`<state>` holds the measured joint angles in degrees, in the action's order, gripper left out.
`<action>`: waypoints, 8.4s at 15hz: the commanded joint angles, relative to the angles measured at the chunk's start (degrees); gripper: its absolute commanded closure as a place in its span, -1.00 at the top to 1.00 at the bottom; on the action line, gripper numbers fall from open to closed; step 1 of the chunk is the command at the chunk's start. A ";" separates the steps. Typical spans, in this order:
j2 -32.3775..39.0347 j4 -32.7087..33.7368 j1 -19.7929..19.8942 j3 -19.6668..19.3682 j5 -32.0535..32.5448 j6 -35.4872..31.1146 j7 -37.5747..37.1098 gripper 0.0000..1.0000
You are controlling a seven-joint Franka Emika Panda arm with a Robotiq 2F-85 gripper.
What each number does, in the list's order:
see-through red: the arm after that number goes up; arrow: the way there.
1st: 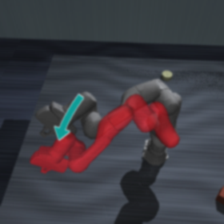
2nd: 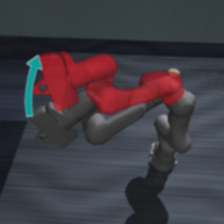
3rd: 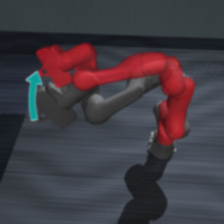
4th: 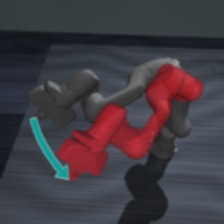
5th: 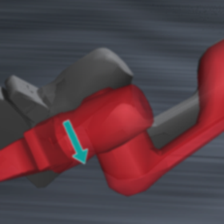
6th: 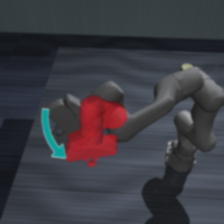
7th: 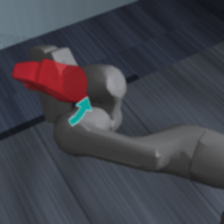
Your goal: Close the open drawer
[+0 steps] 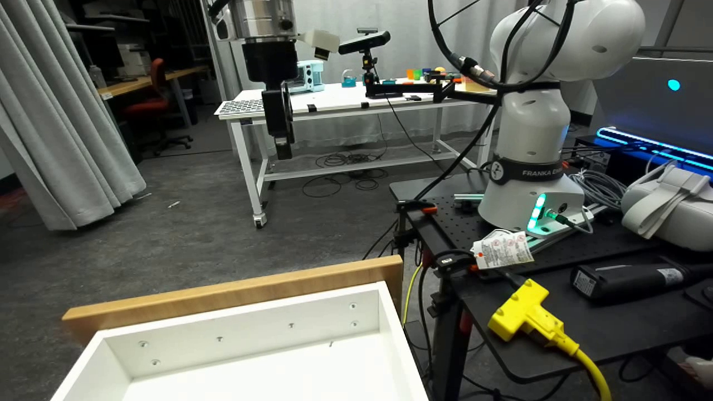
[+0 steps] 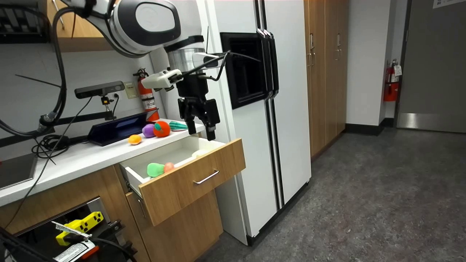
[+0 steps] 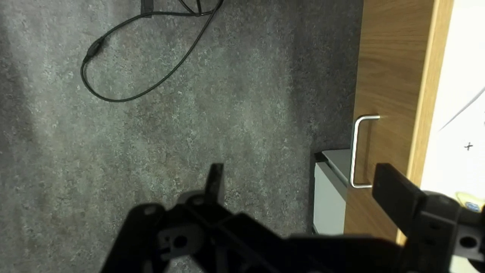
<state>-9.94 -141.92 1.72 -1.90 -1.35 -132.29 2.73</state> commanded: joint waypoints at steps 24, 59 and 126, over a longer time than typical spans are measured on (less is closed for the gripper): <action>26.94 8.61 -3.75 4.96 -0.56 -20.12 -3.64 1.00; 40.72 19.88 1.37 22.47 -24.35 -17.92 12.09 -1.00; 10.07 16.70 -9.67 15.58 -30.93 -6.48 43.31 1.00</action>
<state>0.11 -125.32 -6.26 15.35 -32.38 -138.85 46.18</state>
